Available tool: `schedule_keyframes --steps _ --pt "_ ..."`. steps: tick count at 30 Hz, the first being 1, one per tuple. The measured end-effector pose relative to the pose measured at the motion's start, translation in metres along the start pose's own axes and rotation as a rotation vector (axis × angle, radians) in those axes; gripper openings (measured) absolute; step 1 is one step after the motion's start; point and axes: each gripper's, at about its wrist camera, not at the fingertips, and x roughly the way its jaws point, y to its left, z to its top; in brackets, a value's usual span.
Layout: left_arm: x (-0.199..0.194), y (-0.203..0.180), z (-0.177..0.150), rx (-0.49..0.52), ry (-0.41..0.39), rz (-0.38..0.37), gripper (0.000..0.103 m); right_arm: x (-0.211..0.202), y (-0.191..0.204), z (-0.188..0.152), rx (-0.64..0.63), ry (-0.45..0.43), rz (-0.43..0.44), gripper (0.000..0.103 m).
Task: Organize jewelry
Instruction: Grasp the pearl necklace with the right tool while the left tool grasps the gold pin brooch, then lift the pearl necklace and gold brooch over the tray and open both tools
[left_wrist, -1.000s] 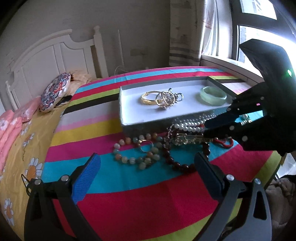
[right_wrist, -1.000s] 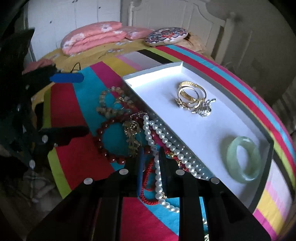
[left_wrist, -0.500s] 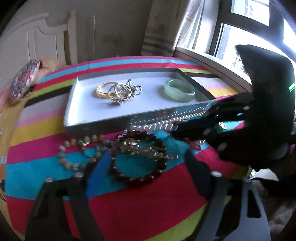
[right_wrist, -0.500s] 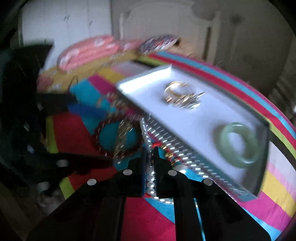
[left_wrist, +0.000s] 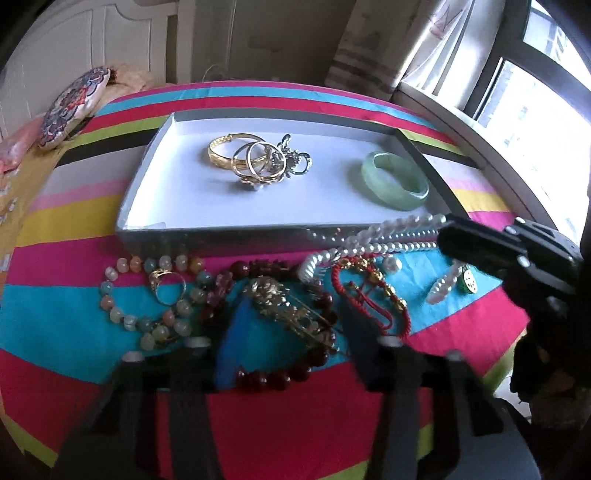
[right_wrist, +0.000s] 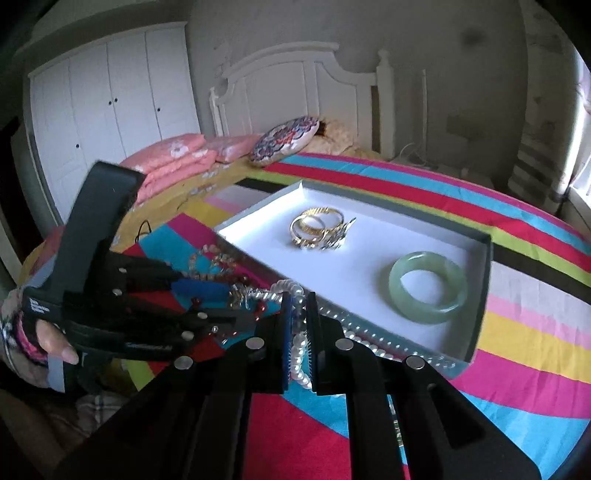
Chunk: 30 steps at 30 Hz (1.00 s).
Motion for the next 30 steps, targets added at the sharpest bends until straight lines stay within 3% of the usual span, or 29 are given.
schedule_keyframes --steps 4,7,9,10,15,30 --pt "0.002 -0.010 0.000 0.056 -0.005 0.028 0.031 -0.004 -0.007 0.001 0.029 -0.016 -0.002 0.009" --pt "0.004 -0.012 0.000 0.079 -0.001 0.036 0.040 -0.002 -0.006 -0.001 0.037 -0.011 0.002 0.009" --pt "0.004 -0.011 -0.001 0.076 -0.003 0.034 0.041 0.000 -0.005 -0.001 0.039 -0.009 0.002 0.009" --pt "0.004 -0.012 -0.002 0.084 -0.007 0.040 0.033 0.000 -0.004 -0.001 0.039 -0.010 0.002 0.009" --pt "-0.003 -0.011 -0.008 0.104 -0.031 -0.002 0.020 -0.002 -0.005 0.004 0.055 -0.029 -0.013 0.009" --pt "-0.049 -0.020 -0.016 0.176 -0.163 0.023 0.020 -0.036 -0.003 0.026 0.061 -0.135 -0.091 0.009"
